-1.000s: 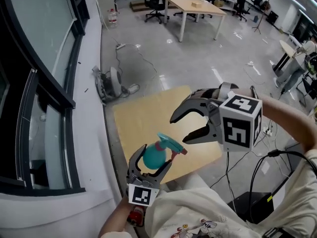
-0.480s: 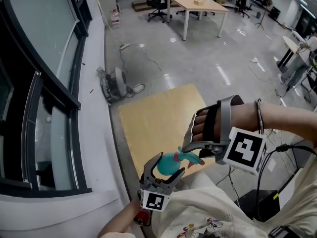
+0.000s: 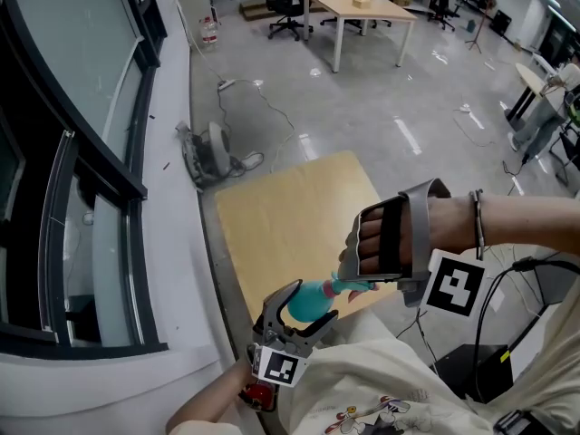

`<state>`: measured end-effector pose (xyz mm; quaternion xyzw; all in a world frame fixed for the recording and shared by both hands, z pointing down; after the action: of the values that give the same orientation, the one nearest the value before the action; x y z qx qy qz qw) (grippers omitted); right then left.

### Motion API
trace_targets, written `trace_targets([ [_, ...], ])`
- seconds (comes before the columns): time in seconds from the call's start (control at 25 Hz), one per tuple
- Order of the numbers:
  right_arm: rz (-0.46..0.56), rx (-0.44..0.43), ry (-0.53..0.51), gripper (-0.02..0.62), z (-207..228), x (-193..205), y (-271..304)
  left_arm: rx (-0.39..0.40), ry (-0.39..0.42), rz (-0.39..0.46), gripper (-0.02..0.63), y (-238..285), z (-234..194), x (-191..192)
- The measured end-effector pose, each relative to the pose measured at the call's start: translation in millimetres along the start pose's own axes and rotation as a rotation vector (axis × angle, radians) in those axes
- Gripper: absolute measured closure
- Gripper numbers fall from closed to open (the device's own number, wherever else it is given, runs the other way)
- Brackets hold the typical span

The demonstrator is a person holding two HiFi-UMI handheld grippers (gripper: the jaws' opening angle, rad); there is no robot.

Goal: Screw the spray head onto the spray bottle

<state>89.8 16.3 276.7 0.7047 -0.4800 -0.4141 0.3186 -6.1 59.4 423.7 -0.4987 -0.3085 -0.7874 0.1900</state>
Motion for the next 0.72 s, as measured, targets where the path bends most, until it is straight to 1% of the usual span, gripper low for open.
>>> trace_targets([
  [0.04,-0.011,0.009,-0.018,0.36,-3.0,-0.5,1.2,0.004,0.004,-0.004,0.198,0.6,0.9,0.8],
  [0.08,-0.01,0.009,-0.015,0.36,-5.6,-1.8,1.2,0.008,0.008,-0.01,0.198,1.3,1.6,1.1],
  [0.12,0.004,0.0,0.011,0.36,-7.1,-4.0,-0.4,0.01,0.01,-0.018,0.198,2.5,1.7,0.9],
  [0.24,0.085,-0.045,0.15,0.362,-2.8,-11.9,-10.0,-0.006,0.015,-0.041,0.198,10.2,-1.7,-0.7],
  [0.32,0.138,-0.065,0.237,0.36,5.3,-14.8,-14.8,-0.022,0.02,-0.035,0.198,17.2,-3.3,-4.5],
  [0.44,0.165,-0.111,0.337,0.362,13.4,-13.4,-16.5,-0.047,0.034,-0.019,0.198,26.0,-1.7,-11.1],
  [0.52,0.18,-0.156,0.442,0.362,18.4,-11.1,-16.7,-0.059,0.054,-0.01,0.198,28.9,1.2,-13.7],
  [0.6,0.195,-0.196,0.586,0.362,24.4,-5.7,-15.5,-0.067,0.069,0.001,0.198,29.1,4.9,-16.2],
  [0.68,0.184,-0.223,0.711,0.368,28.2,3.9,-10.1,-0.074,0.065,0.013,0.198,27.6,6.5,-17.6],
  [0.72,0.171,-0.233,0.758,0.37,28.9,9.5,-6.1,-0.079,0.058,0.016,0.198,26.3,5.8,-16.9],
])
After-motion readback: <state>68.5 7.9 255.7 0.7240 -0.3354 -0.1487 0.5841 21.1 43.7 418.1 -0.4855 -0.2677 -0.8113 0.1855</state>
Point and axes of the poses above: the fingertips, and each gripper's own axes: y forward along the fingers, z to its right, x out of its underside, the point moved 6 cm from there along -y, backward along the fingers, and after that the axes turned 13 degrees about -z, right-handed, at the moved point
